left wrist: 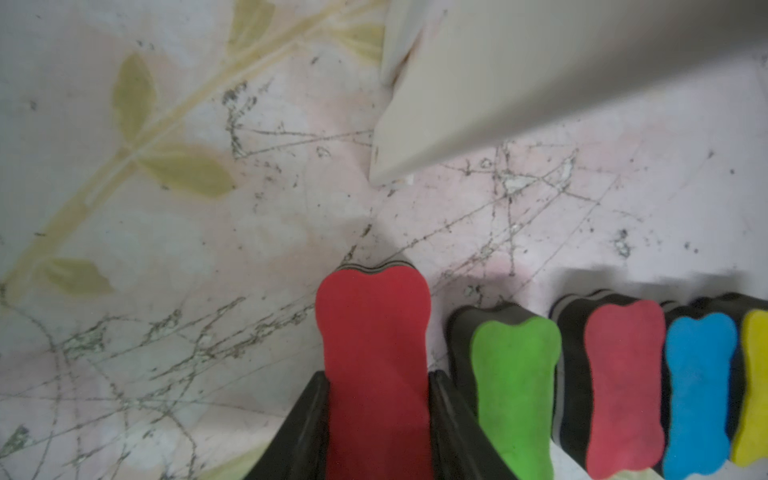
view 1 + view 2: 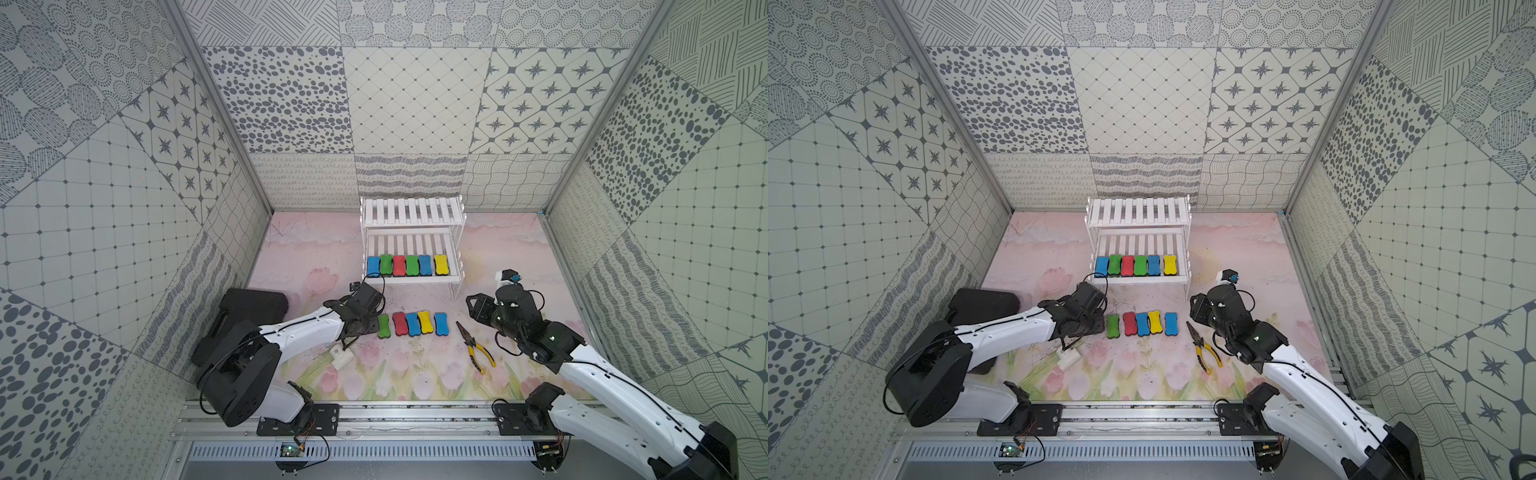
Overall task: Remove the whiteboard erasers from the shelf
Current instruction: Place the whiteboard eraser at the center of the board, then pick up the whiteboard eraser from the shelf.
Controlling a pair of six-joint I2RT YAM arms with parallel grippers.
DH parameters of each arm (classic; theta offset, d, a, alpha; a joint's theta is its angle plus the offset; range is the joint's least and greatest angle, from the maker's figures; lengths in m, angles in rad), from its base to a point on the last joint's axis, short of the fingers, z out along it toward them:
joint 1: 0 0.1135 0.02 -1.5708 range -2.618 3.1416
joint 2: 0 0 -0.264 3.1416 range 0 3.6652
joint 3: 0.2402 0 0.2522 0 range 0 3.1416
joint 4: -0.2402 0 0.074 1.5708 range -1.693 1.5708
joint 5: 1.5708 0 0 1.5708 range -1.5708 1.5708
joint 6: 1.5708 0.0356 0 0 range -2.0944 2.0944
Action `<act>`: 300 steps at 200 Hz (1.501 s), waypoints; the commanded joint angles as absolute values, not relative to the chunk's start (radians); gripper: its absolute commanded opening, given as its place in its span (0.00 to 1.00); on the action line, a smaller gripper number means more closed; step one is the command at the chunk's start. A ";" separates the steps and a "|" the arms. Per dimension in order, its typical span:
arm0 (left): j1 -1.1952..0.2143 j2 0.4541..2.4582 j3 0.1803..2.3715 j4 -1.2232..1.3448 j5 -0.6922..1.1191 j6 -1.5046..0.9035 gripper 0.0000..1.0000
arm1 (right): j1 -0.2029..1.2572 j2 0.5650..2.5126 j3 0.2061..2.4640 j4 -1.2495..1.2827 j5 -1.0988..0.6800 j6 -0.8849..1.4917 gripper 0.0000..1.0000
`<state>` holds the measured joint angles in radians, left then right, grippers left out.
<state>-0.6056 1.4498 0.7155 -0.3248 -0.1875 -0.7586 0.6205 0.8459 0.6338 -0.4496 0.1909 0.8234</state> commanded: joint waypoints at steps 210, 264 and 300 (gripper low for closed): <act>-0.651 0.987 0.993 -0.689 -0.206 -0.696 1.00 | 0.619 1.220 1.101 -0.464 0.159 0.591 0.50; -0.610 0.902 0.966 -0.690 -0.229 -0.696 1.00 | 0.621 1.388 1.197 -0.473 0.250 0.571 0.52; -0.591 0.890 0.943 -0.685 -0.220 -0.694 1.00 | 0.621 1.480 1.239 -0.477 0.267 0.557 0.53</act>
<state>-0.6098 0.9054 0.9581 -0.6483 -0.1978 -0.7273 0.6205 1.4395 1.1984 -0.4835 0.2298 0.5823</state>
